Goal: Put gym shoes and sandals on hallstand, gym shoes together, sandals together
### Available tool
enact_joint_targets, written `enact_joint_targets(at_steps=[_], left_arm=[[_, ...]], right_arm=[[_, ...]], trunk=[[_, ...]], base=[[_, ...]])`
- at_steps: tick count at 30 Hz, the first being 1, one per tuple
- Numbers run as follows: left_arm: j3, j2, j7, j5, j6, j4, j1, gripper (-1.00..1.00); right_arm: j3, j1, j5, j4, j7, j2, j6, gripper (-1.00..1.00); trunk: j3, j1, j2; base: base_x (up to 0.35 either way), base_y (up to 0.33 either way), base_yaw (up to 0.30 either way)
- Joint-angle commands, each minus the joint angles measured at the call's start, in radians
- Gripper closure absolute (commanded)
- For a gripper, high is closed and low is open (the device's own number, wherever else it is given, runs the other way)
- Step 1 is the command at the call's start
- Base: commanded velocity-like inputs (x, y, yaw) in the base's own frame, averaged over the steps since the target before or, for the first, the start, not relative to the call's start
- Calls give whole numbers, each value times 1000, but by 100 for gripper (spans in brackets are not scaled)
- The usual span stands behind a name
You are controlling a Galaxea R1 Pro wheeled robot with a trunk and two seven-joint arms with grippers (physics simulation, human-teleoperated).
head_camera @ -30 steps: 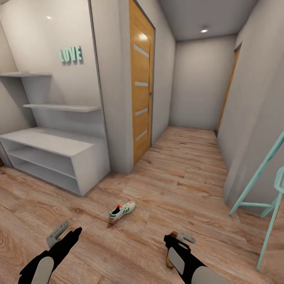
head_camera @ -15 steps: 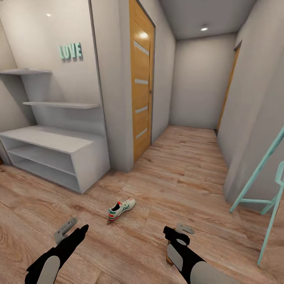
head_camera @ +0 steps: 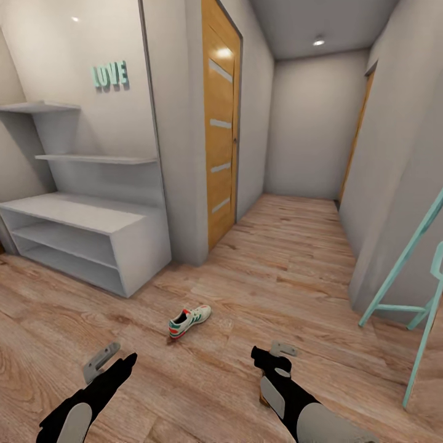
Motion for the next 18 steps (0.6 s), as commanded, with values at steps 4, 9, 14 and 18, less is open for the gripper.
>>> enact_joint_targets(at_steps=[4,9,14,18], left_arm=[[0,1,0,-1,0,1,0,-100],[0,3,2,-5,-2,25,0,-100],[3,12,2,-13,-8,117,0,-100],[4,20,3,-15,-19,152,0,-100]], right_arm=[[2,-4,72,3,44,-20,5,-100],[1,-5,92,0,52,-25,-2,-100],[-1,-5,97,-2,53,-24,-6,-100],[-2,-5,97,-2,53,-24,-3,-100]], trunk=[[-11,5,-8],[-11,5,-8],[-11,5,-8],[-11,5,-8]], base=[[0,0,0],[0,0,0],[0,3,-15],[0,113,-151]])
